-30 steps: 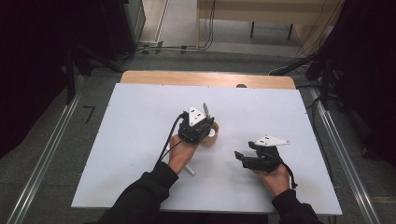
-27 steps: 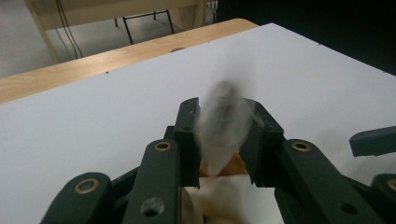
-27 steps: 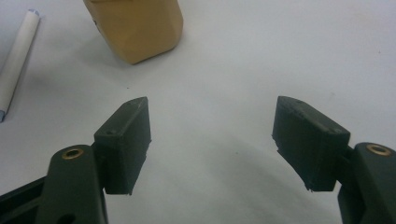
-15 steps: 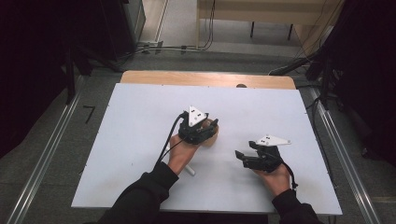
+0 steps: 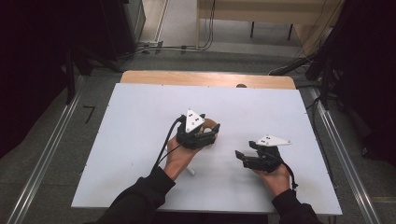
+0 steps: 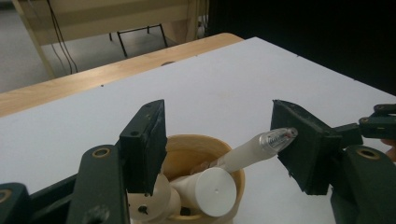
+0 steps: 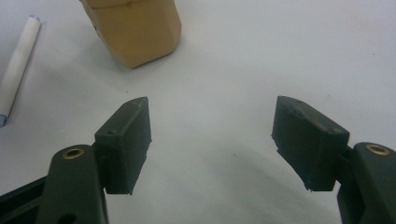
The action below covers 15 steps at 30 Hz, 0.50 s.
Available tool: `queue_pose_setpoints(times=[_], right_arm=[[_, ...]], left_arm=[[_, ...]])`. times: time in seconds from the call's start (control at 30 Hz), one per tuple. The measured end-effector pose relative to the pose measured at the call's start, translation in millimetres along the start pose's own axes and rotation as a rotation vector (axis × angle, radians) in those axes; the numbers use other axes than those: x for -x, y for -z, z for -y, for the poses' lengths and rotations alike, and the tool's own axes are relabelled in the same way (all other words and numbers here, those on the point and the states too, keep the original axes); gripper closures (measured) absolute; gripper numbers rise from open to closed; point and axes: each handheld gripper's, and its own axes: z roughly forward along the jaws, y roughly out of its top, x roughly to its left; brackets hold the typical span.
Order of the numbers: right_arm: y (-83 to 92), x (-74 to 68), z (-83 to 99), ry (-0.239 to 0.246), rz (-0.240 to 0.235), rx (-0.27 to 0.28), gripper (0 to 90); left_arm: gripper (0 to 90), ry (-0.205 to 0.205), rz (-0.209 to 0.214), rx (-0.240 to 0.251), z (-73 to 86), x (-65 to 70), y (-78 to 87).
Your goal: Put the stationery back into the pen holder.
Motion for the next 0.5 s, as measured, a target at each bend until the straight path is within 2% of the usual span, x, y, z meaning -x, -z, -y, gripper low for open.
queue_pose_setpoints(times=[0.23,0.5], right_arm=[[0.4,-1.1,-0.1,0.001,-0.001,0.007,26.8],[0.8,-2.0,-0.2,0.001,-0.003,0.013,26.8]], left_arm=[[21.5,0.000,-0.019,-0.009,3.0,0.4,8.1],[19.3,0.021,0.000,0.004,4.7,-2.8,27.6]])
